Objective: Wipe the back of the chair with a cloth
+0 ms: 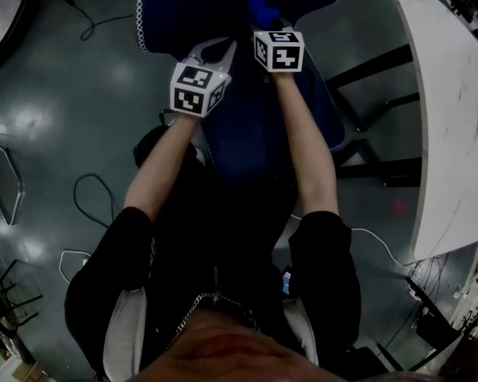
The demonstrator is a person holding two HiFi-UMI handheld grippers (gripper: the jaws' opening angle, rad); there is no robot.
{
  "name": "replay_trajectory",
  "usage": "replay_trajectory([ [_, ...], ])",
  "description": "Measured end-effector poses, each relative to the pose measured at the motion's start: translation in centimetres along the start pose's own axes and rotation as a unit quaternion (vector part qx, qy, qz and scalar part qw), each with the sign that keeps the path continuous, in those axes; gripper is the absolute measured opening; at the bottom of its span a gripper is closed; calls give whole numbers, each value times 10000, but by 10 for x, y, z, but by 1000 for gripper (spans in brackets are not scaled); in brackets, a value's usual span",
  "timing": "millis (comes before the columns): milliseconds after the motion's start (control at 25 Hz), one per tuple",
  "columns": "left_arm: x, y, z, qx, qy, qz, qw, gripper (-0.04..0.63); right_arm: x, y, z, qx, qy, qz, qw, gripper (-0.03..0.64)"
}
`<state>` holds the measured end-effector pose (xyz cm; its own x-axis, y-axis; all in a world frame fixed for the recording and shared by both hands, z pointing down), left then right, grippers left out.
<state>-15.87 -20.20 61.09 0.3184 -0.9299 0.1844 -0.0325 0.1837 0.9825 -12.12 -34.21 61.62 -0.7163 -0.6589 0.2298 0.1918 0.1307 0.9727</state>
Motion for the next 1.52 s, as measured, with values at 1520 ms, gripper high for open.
replay_trajectory([
  [1520,-50,4,12,-32,-534,6,9986,11,-23,-192,60,-33,-427,-2024,9784,112],
])
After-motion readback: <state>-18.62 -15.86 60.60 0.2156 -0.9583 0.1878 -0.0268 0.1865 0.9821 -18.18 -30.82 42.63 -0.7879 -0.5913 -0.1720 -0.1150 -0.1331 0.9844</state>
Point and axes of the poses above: the fingertips, and each gripper's own axes: x forward along the fingers, z to its left, y out of its underside, the point moved 6 cm from there along -x, backward along the fingers, and after that the axes turned 15 degrees about y, right-handed, at the moved point
